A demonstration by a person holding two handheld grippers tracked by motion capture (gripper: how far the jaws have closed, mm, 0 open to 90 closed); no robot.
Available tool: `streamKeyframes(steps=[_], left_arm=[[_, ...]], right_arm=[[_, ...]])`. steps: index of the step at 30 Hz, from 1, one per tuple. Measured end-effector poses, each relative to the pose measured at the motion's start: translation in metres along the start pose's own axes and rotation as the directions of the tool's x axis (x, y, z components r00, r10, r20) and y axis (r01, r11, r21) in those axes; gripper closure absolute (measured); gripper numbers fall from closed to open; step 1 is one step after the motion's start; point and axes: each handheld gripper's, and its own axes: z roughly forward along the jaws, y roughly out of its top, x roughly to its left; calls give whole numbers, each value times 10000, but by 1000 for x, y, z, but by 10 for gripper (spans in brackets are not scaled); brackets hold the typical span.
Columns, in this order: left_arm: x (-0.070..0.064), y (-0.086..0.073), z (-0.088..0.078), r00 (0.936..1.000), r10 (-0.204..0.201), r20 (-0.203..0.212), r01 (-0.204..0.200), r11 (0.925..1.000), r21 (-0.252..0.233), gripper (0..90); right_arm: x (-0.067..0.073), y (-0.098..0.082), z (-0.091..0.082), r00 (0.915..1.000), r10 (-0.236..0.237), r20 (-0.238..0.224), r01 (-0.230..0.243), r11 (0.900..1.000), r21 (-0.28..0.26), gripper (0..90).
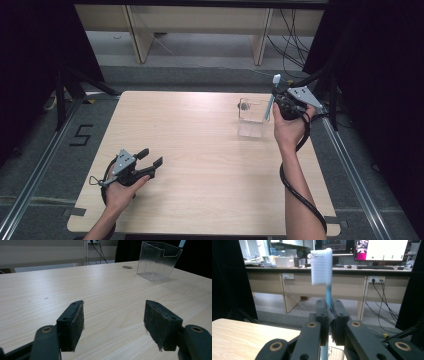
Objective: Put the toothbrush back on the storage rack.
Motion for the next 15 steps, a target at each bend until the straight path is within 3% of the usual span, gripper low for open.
streamKeyframes(steps=[15], left_arm=[[0, -2, 0, 10000, -55, 12, 55, 10000, -11, 322]], right_arm=[[-4, -1, 8, 9999, 77, 116, -78, 10000, 46, 860]])
